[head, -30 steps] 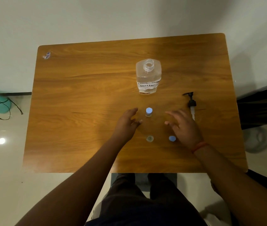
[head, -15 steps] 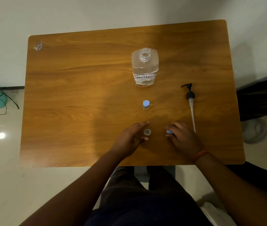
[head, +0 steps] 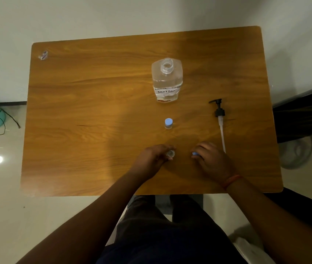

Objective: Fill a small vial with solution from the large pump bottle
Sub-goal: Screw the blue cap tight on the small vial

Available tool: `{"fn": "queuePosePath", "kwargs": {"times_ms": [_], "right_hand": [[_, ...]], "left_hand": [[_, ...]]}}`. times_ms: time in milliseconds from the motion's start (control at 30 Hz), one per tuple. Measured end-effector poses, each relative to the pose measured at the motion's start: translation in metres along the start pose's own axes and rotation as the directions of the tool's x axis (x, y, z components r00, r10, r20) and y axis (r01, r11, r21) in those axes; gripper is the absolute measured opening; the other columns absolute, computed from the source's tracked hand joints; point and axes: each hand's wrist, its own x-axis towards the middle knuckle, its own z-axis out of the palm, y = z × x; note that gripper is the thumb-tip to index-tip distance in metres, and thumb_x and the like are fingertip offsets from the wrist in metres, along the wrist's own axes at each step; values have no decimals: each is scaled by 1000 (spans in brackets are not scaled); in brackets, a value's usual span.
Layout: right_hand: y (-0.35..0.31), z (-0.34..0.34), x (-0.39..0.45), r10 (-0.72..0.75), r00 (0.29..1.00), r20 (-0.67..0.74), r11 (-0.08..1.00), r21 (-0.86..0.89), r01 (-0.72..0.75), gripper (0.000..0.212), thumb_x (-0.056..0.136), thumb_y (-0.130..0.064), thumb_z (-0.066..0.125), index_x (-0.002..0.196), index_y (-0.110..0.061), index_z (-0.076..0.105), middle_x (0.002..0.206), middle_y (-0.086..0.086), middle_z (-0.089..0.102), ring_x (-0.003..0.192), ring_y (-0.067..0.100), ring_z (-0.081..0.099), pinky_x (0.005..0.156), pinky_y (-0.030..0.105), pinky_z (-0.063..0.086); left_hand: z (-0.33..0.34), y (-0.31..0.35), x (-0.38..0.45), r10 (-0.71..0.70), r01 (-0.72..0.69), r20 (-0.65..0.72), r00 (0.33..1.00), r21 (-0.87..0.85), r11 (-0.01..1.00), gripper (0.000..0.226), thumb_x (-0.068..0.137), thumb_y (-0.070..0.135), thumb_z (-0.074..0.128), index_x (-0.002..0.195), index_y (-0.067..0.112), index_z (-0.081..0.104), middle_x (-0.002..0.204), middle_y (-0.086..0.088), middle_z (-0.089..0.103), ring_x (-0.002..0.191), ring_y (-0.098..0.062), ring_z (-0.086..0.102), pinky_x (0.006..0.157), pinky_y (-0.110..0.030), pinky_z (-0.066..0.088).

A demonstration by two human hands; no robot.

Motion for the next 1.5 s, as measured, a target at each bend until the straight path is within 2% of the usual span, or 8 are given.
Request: {"fn": "queuePosePath", "kwargs": {"times_ms": [100, 333, 467, 600, 833, 900, 1033, 1500], "right_hand": [[-9, -10, 3, -23, 998, -51, 1000, 19, 24, 10, 87, -6, 70, 94, 0, 72, 97, 16, 68, 89, 34, 64, 76, 41, 51], [-44, -63, 18, -83, 981, -175, 996, -2, 84, 12, 88, -13, 70, 98, -5, 72, 101, 9, 67, 95, 28, 62, 77, 34, 49], [-71, -105, 31, -127, 961, -247, 992, -27, 124, 16, 89, -17, 70, 101, -7, 73, 101, 7, 67, 95, 24, 63, 79, 33, 49], [-99, -159, 46, -212, 924, -319, 977, -80, 197, 16, 89, -19, 68, 103, -11, 73, 102, 4, 68, 95, 21, 63, 82, 30, 50], [-158, -279, 75, -370, 838, -401, 928, -200, 314, 18, 90, -15, 67, 106, -8, 73, 104, 5, 72, 95, 19, 65, 87, 32, 52], [-177, -316, 81, -389, 828, -403, 920, -209, 331, 18, 93, -20, 63, 109, -13, 71, 105, -2, 70, 96, 13, 62, 87, 25, 48], [-217, -383, 87, -399, 831, -387, 910, -276, 308, 13, 93, -25, 61, 103, -22, 69, 95, -9, 67, 87, 9, 59, 78, 24, 47], [-342, -573, 78, -541, 724, -428, 822, -452, 347, 10, 87, -24, 68, 89, -33, 70, 89, -16, 68, 82, 3, 60, 67, 17, 41]], "left_hand": [[-5, 6, -1, 18, -18, -9, 1000, -10, 1000, 36, 94, 7, 69, 129, 13, 67, 124, -4, 70, 100, -7, 68, 90, -20, 53], [-40, 43, 7, 104, -99, -71, 992, 69, 993, 34, 92, 11, 72, 126, 13, 70, 125, -1, 71, 115, -8, 62, 91, -6, 44], [-81, 82, 14, 177, -167, -128, 976, 89, 982, 29, 96, 21, 69, 125, 16, 71, 126, 2, 71, 116, -9, 64, 94, -21, 50], [-129, 129, 22, 238, -225, -189, 953, 85, 971, 27, 96, 22, 69, 122, 16, 73, 127, 7, 71, 117, -3, 63, 94, -22, 51], [-213, 228, 34, 330, -296, -265, 906, 161, 941, 27, 96, 28, 69, 122, 25, 73, 115, 14, 74, 102, 11, 63, 84, -4, 45], [-235, 258, 36, 350, -317, -277, 895, 157, 935, 22, 96, 26, 68, 117, 27, 75, 108, 16, 75, 96, 7, 66, 83, -8, 48], [-279, 318, 35, 326, -305, -261, 909, 120, 945, 18, 97, 29, 68, 111, 23, 76, 100, 9, 75, 94, -16, 70, 87, -39, 61], [-406, 492, -7, 420, -406, -283, 862, 109, 907, 21, 99, 23, 65, 114, 11, 74, 111, -8, 77, 105, -22, 73, 90, -50, 61]]}}
